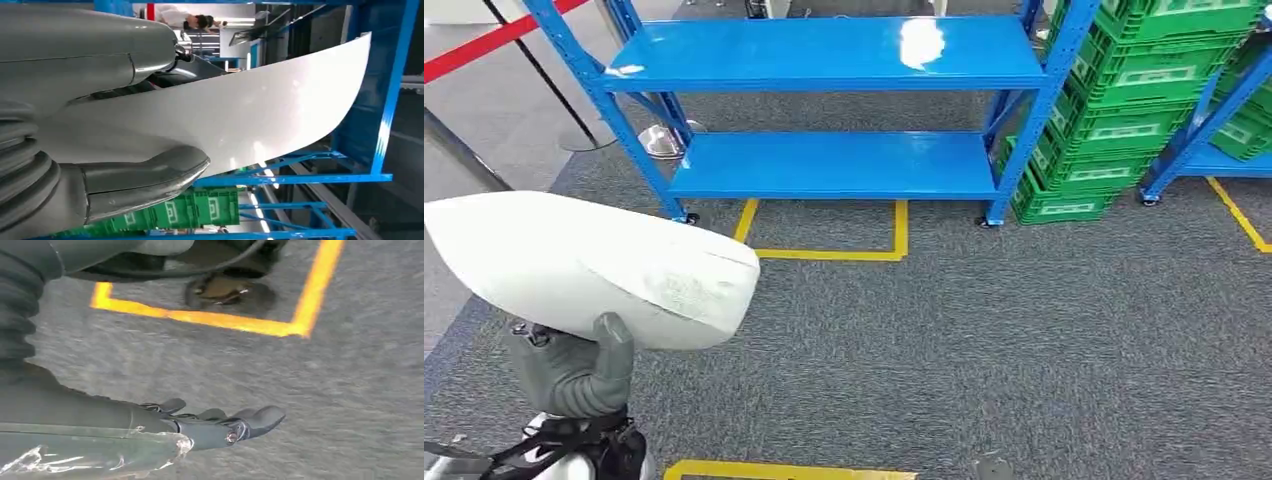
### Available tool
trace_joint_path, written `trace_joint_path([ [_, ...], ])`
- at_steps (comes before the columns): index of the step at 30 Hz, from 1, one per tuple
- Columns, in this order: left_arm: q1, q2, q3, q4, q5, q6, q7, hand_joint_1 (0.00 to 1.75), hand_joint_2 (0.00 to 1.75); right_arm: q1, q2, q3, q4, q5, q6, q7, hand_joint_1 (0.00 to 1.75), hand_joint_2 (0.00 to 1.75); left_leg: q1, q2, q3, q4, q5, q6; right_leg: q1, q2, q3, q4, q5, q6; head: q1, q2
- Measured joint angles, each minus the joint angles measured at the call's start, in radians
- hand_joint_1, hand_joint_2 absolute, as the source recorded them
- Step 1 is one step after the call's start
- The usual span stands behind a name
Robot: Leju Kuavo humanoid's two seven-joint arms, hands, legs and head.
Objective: Take the parts from the cabinet and place them on the table.
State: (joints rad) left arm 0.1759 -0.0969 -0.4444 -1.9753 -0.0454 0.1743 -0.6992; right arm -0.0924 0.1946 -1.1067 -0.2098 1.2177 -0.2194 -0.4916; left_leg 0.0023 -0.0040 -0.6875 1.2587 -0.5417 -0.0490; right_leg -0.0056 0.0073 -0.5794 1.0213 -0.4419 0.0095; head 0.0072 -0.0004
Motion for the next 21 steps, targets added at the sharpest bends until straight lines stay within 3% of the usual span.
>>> trace_joint_path([
  [2,0.000,0.001,0.000,-0.006,0.000,0.003,0.000,1.75,1.75,0.000,0.000,0.000,0.000,-0.003,0.025,-0.036,0.00,1.75,0.000,0.000,0.086,-0.160,0.082,0.005,-0.001,0.001,0.002,0.000,0.002,0.003,0.000,0.000],
  [3,0.000,0.002,0.000,-0.011,0.000,0.003,0.000,1.75,1.75,0.000,0.000,0.000,0.000,-0.006,0.040,-0.041,0.00,1.75,0.000,0.002,0.127,-0.232,0.103,0.007,0.001,0.001,0.003,0.000,0.002,0.007,0.000,0.000],
  [4,-0.001,0.002,0.000,-0.013,0.000,0.002,0.000,1.75,1.75,0.000,0.000,-0.001,0.000,-0.006,0.047,-0.040,0.00,1.75,-0.001,0.001,0.141,-0.275,0.091,0.012,0.009,0.003,-0.004,0.010,-0.001,0.014,-0.002,0.000],
  [7,0.001,0.002,0.002,-0.015,0.000,-0.002,0.000,1.75,1.75,0.002,0.000,-0.002,0.000,-0.003,0.060,-0.005,0.00,1.75,-0.004,-0.003,0.132,-0.267,0.094,0.031,0.006,0.000,-0.003,-0.004,0.008,0.029,0.001,0.000],
  [8,0.000,0.002,0.002,-0.016,0.000,-0.004,0.000,1.75,1.75,0.001,0.000,-0.003,0.000,-0.007,0.071,0.005,0.00,1.75,0.002,-0.002,0.134,-0.274,0.100,0.039,0.006,0.001,-0.005,-0.002,0.006,0.034,-0.002,0.000],
  [9,0.000,0.001,0.002,-0.016,0.000,-0.005,0.000,1.75,1.75,0.002,0.000,-0.005,0.000,-0.012,0.083,0.016,0.00,1.75,0.003,0.000,0.134,-0.274,0.102,0.043,0.005,0.000,-0.014,0.016,-0.012,0.040,0.003,0.000],
  [10,0.000,0.000,0.002,-0.017,0.000,-0.006,0.000,1.75,1.75,0.002,0.000,-0.006,0.000,-0.013,0.088,0.021,0.00,1.75,0.003,0.001,0.134,-0.274,0.102,0.049,0.005,0.000,-0.037,0.070,-0.049,0.046,0.010,0.000],
  [12,0.000,0.000,0.002,-0.017,0.001,-0.007,0.000,1.75,1.75,0.003,0.000,-0.008,0.000,-0.015,0.092,0.025,0.00,1.75,0.002,0.003,0.131,-0.273,0.103,0.051,0.004,-0.001,-0.111,0.235,-0.128,0.051,0.010,0.000],
  [13,0.000,0.000,0.002,-0.017,0.001,-0.007,0.000,1.75,1.75,0.004,0.000,-0.010,0.000,-0.015,0.093,0.027,0.00,1.75,0.001,0.003,0.130,-0.273,0.103,0.052,0.004,0.000,-0.139,0.297,-0.148,0.052,0.011,0.000],
  [14,0.000,0.000,0.002,-0.017,0.002,-0.008,0.000,1.75,1.75,0.006,-0.001,-0.011,0.000,-0.016,0.097,0.027,0.00,1.75,0.001,0.003,0.130,-0.273,0.104,0.052,0.004,-0.001,-0.147,0.314,-0.144,0.052,0.011,0.000],
  [15,0.000,0.000,0.002,-0.017,0.003,-0.008,0.000,1.75,1.75,0.006,-0.001,-0.012,0.000,-0.017,0.099,0.028,0.00,1.75,0.001,0.002,0.131,-0.273,0.104,0.052,0.004,-0.001,-0.129,0.282,-0.117,0.050,0.011,0.000],
  [17,0.000,0.000,0.002,-0.018,0.005,-0.013,0.000,1.75,1.75,0.005,-0.003,-0.013,0.000,-0.018,0.104,0.048,0.00,1.75,0.001,0.001,0.134,-0.273,0.104,0.052,0.004,-0.001,-0.037,0.107,-0.031,0.043,0.011,0.000],
  [18,0.000,-0.001,0.002,-0.018,0.007,-0.015,0.000,1.75,1.75,0.003,-0.003,-0.014,0.000,-0.019,0.106,0.059,0.00,1.75,0.001,-0.010,0.135,-0.273,0.104,0.047,0.002,0.013,0.009,0.024,-0.005,0.041,0.011,0.000],
  [19,-0.001,-0.001,0.003,-0.018,0.009,-0.017,0.000,1.75,1.75,0.001,-0.004,-0.014,0.000,-0.016,0.107,0.072,0.00,1.75,-0.004,-0.013,0.129,-0.270,0.102,0.038,0.003,0.037,0.030,-0.003,-0.020,0.040,0.010,0.000],
  [21,-0.002,-0.003,0.003,-0.018,0.015,-0.026,0.000,1.75,1.75,0.006,-0.004,-0.013,0.000,0.004,0.086,0.115,0.00,1.75,-0.001,-0.016,0.128,-0.271,0.109,0.028,0.006,0.022,0.022,-0.003,-0.014,0.032,0.009,0.000],
])
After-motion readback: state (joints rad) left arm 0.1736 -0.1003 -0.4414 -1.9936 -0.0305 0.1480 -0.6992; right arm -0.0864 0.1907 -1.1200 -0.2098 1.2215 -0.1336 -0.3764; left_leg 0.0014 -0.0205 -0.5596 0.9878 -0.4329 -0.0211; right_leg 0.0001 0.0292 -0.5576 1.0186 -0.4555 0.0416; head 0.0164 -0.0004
